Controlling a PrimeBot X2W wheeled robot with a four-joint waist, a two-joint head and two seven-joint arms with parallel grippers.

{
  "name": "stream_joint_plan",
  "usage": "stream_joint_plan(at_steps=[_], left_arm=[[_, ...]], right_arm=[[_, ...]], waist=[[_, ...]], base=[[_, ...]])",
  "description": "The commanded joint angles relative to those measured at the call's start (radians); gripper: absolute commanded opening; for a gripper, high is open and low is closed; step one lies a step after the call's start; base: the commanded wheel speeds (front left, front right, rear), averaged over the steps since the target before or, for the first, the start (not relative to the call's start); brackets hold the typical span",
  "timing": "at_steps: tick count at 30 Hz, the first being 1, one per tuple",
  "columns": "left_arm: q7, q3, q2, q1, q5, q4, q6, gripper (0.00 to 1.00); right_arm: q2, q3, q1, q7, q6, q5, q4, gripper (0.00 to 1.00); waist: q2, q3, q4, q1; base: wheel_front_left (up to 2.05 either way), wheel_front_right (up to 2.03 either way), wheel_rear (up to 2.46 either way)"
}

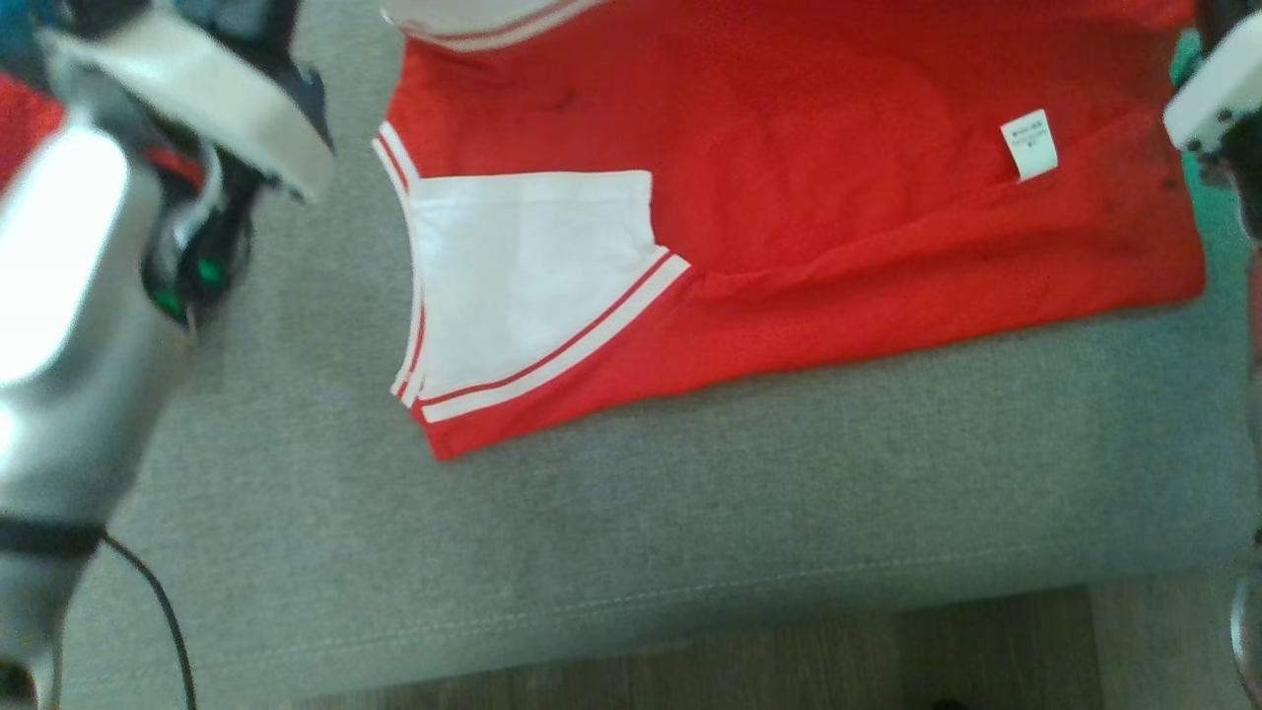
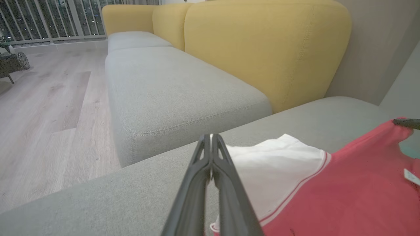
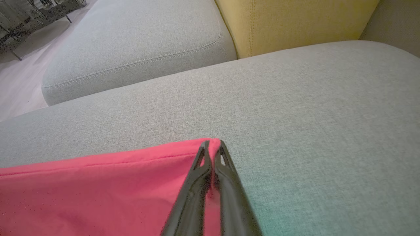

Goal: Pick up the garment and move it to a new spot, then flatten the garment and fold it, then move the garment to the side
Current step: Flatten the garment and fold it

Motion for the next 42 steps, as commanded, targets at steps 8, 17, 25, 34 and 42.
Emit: stream_joint_plan(at_steps=[8, 17, 25, 34, 42], left_arm=[[0.077, 0.064, 0.134, 0.282, -0.083, -0.399, 0.160, 0.00], [0.040, 0.046, 0.148, 0.521, -0.111, -0.587, 0.254, 0.00], [0.012, 0.007, 0.102, 0.592, -0.124, -0.544, 0.265, 0.00], [-0.069, 0.000, 0.025, 0.645, -0.130, -0.429, 0.266, 0.63], [-0.106, 0.073, -0.075, 0.709, -0.044, -0.390, 0.355, 1.00]], right_arm=[[-0.053, 0.000, 0.190, 0.044, 0.000, 0.061, -0.209, 0.00], [-0.040, -0.057, 0.358, 0.119, 0.000, 0.044, -0.371, 0.00], [-0.003, -0.114, 0.438, 0.165, 0.000, 0.023, -0.436, 0.00], [0.049, -0.147, 0.486, 0.134, 0.000, 0.009, -0.457, 1.00], [0.134, -0.223, 0.572, 0.042, 0.000, 0.015, -0.506, 1.00]], waist=[[0.0000, -0.046, 0.053, 0.0000], [0.0000, -0.034, 0.060, 0.0000], [0.0000, -0.028, 0.059, 0.0000], [0.0000, -0.069, 0.044, 0.0000], [0.0000, -0.144, 0.043, 0.0000]], base=[[0.00, 0.00, 0.00], [0.00, 0.00, 0.00], [0.00, 0.00, 0.00], [0.00, 0.00, 0.00], [0.00, 0.00, 0.00]])
